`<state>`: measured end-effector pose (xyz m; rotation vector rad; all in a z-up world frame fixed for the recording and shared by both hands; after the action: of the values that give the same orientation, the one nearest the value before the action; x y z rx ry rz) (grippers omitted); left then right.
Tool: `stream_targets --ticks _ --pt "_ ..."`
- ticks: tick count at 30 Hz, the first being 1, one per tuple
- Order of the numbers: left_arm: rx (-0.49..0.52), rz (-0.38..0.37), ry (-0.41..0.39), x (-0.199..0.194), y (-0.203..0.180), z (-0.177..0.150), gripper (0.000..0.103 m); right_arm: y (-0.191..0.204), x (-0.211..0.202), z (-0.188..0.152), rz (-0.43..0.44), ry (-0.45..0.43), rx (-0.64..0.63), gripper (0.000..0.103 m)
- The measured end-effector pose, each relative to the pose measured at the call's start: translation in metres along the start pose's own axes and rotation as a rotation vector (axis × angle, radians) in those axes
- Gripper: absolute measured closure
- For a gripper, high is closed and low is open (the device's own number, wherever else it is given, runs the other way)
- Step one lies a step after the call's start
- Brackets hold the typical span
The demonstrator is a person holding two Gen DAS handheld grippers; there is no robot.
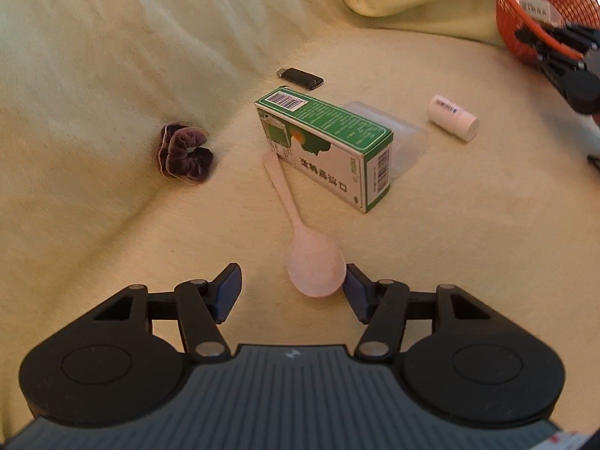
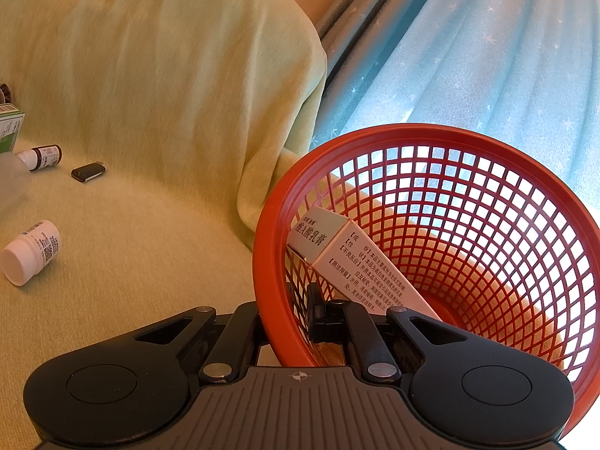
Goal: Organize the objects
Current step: 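Return the left gripper to the items and grasp the pink plastic spoon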
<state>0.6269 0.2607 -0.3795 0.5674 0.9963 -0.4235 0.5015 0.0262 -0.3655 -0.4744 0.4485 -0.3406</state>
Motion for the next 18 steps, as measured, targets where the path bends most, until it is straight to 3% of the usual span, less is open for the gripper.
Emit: stream_targets --ticks 11,18 --pt "-0.219 -0.059 0.003 0.007 0.009 0.008 0.063 0.0 0.0 0.0 0.001 0.0 -0.001 0.1" --pt "-0.229 -0.074 0.02 0.01 0.007 0.007 0.077 0.0 0.0 0.0 0.002 0.0 -0.001 0.1"
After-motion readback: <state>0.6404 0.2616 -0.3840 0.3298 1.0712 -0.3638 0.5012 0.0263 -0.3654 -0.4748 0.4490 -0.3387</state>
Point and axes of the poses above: each gripper's, at about its wrist camera, not at the fingertips, and x roughly the way its jaws point, y to its left, z to its top, the point moved 4 cm from there along x, roughly the way its jaws point, and after that the axes turned 12 degrees about y, right-handed, at the moved point
